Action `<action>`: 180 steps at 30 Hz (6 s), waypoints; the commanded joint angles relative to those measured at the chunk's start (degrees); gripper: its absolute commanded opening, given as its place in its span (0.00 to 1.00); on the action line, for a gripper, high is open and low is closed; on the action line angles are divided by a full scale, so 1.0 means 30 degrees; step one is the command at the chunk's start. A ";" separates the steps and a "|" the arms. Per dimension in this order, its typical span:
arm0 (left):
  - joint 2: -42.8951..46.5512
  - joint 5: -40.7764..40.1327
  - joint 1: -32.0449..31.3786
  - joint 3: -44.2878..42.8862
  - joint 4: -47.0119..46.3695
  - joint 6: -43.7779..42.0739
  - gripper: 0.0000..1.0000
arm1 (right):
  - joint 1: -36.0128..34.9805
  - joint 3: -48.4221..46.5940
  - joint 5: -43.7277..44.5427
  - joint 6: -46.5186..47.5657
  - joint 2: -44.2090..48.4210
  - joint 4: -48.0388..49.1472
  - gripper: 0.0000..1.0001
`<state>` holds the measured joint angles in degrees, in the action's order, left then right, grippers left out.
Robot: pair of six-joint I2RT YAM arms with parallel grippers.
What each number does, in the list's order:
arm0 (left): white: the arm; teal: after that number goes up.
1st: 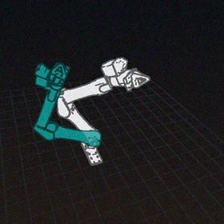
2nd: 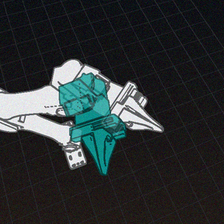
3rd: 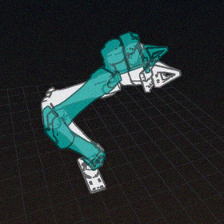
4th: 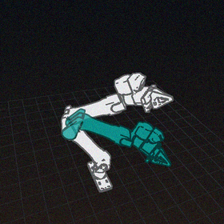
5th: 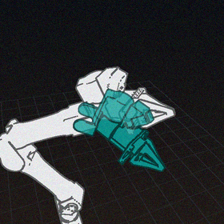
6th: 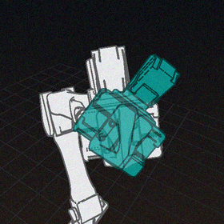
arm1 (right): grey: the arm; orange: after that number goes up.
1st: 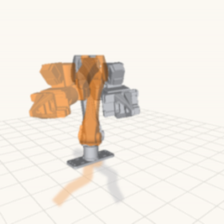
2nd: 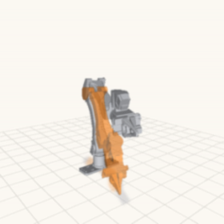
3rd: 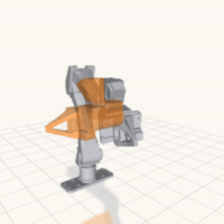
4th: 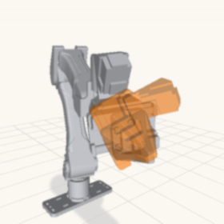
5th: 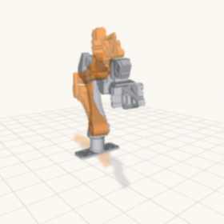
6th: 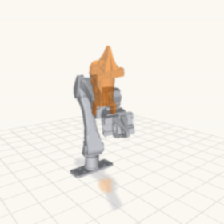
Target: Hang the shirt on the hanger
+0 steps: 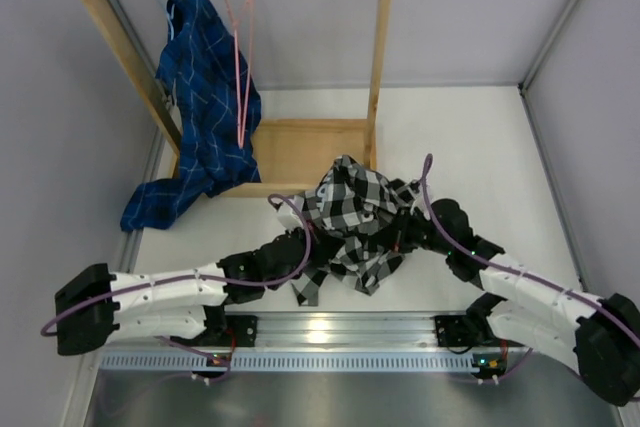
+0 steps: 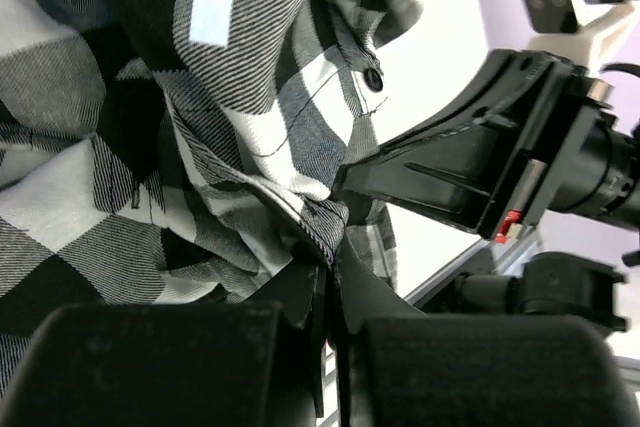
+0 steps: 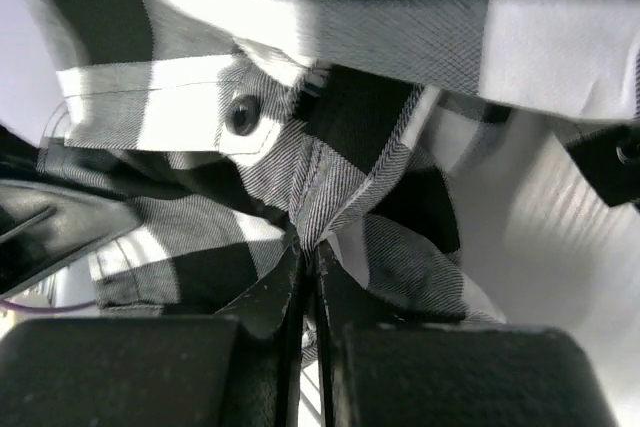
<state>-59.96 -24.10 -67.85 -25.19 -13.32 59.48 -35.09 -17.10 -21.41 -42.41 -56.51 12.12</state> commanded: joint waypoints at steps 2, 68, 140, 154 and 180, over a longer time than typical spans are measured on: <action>0.2172 -0.1078 0.0030 0.0544 -0.0980 0.0124 0.02 | -0.1104 -0.4514 0.4139 0.2730 0.3449 -0.3123 0.00; -1.3937 3.1499 0.3780 -1.7795 0.6491 -1.9652 0.40 | -0.6643 -1.2609 -0.4467 1.3083 0.9374 -1.7341 0.00; -0.0783 -0.3247 0.0616 -0.6809 0.4617 -0.7846 0.00 | -0.5822 -1.1086 0.8137 1.2994 0.2434 -1.1017 0.59; 0.2230 -0.0311 0.0616 -0.6017 0.3757 -0.9193 0.39 | -0.5735 -0.9947 1.2759 1.4284 -0.0125 -0.6618 0.00; -0.3358 1.2745 0.8585 -0.2209 -0.6777 -1.3085 0.98 | -0.5705 -0.7802 0.3624 1.4637 0.9141 -1.0246 0.00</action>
<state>-69.41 4.60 -42.85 -33.06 -19.00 29.23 -52.69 -36.07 -5.89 1.93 -28.32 -15.77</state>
